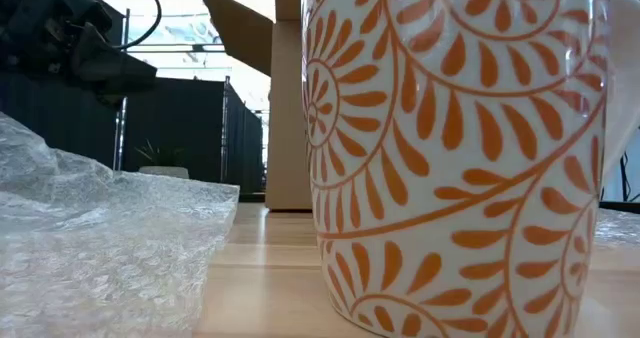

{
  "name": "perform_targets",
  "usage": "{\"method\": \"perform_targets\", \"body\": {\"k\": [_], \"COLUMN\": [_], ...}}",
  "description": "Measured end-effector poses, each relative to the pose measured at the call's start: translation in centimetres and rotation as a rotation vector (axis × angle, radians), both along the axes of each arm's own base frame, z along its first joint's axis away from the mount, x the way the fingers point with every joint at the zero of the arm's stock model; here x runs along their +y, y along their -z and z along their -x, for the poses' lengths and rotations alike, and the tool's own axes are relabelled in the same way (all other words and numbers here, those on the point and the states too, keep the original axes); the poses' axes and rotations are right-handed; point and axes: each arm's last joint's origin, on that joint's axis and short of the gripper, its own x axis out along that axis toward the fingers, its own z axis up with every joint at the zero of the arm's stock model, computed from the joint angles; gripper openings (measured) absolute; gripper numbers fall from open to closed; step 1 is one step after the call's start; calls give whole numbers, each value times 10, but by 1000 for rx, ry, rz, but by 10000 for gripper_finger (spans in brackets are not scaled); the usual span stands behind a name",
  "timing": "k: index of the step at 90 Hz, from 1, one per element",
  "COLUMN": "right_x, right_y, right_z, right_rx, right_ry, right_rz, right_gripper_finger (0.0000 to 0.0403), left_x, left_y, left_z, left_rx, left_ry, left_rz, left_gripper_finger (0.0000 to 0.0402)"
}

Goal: Wrap mug
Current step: Wrap the red mug with bubble wrap

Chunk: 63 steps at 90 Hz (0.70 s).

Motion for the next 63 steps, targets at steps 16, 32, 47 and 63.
{"method": "perform_targets", "body": {"k": [16, 32, 47, 63], "right_x": [-2, 6, 25, 53], "right_y": [2, -20, -54, -90], "right_z": [-4, -10, -23, -51], "right_rx": [19, -189, -224, -23], "right_ry": [66, -125, -258, -294], "right_rz": [-48, -95, -80, 223], "right_gripper_finger": [15, 16, 28, 58], "left_x": [0, 0, 0, 0], "left_y": [0, 0, 0, 0], "left_z": [0, 0, 0, 0], "left_rx": [0, 0, 0, 0], "left_ry": [0, 0, 0, 0], "left_rz": [0, 0, 0, 0], "left_gripper_finger": [127, 127, 127, 127]}}
